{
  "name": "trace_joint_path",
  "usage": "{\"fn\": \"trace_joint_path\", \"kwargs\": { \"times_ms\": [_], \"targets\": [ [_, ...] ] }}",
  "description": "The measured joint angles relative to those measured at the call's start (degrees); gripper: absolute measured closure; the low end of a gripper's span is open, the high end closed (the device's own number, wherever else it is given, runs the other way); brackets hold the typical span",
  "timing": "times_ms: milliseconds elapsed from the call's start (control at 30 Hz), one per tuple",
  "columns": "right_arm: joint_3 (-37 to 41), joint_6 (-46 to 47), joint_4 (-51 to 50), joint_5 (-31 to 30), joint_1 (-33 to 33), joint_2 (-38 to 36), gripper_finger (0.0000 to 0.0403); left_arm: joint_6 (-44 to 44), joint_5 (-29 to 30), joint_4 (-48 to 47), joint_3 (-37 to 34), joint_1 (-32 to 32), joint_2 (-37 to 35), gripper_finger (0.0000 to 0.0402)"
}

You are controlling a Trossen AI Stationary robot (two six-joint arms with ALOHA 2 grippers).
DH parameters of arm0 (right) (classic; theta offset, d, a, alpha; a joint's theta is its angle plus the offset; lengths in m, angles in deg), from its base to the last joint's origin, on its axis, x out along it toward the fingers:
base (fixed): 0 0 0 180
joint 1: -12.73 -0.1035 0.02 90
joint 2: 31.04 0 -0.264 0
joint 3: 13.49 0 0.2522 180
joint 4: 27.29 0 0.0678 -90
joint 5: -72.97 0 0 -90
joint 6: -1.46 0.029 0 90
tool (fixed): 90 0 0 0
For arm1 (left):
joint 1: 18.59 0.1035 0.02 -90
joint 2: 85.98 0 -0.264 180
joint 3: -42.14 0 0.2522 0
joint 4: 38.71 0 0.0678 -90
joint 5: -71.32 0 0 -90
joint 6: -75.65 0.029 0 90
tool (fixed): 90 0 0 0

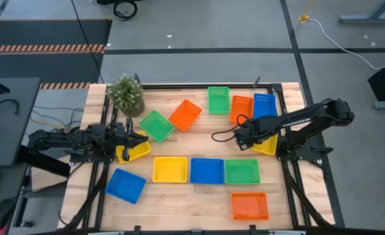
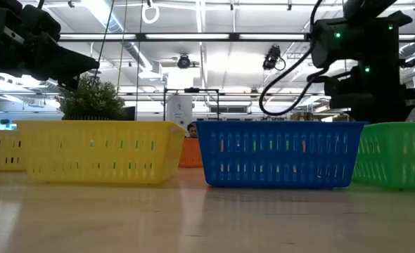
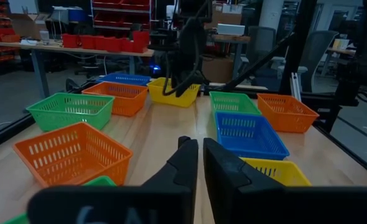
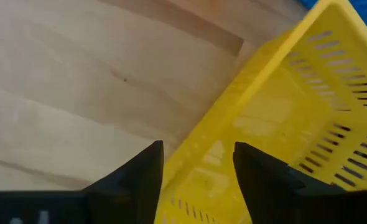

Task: Stack baskets by color
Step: Stack the right yellow bin on top of the center yellow bin

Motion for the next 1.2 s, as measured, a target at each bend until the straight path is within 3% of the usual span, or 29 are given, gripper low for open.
{"fn": "trace_joint_path", "kwargs": {
  "times_ms": [167, 400, 633, 767, 900, 1067, 1200],
  "targets": [
    [0.21, -1.21, 1.36, -0.84, -0.41, 0.07, 0.0263, 0.0, 0.02, -0.01, 0.0, 0.02, 0.02, 0.0372],
    [-1.46, -4.15, -1.55, -1.54, -3.53, 0.07, 0.0386, 0.01, 0.0, -0.02, 0.0, 0.0, 0.0, 0.0363],
    [-14.43, -1.78, -15.61, -3.46, -9.64, 0.07, 0.0388, 0.02, 0.01, 0.0, 0.0, 0.0, 0.0, 0.0371],
    [-24.41, -2.84, -14.8, -5.81, -14.26, 1.63, 0.0391, 0.01, 0.02, 0.0, 0.0, 0.01, 0.0, 0.0374],
    [-35.53, -12.94, -5.85, -8.89, -18.06, 9.37, 0.0391, 0.02, 0.02, 0.0, 0.0, 0.02, 0.0, 0.0371],
    [-51.61, -33.53, 4.75, -9.83, -20.37, 25.67, 0.0391, 0.0, 0.0, -0.01, 0.0, 0.0, 0.0, 0.0365],
    [-66.05, -47.7, 7.48, -10.05, -21.29, 38.69, 0.0391, 0.0, 0.0, -0.02, 0.0, 0.0, 0.0, 0.0369]
  ]
}}
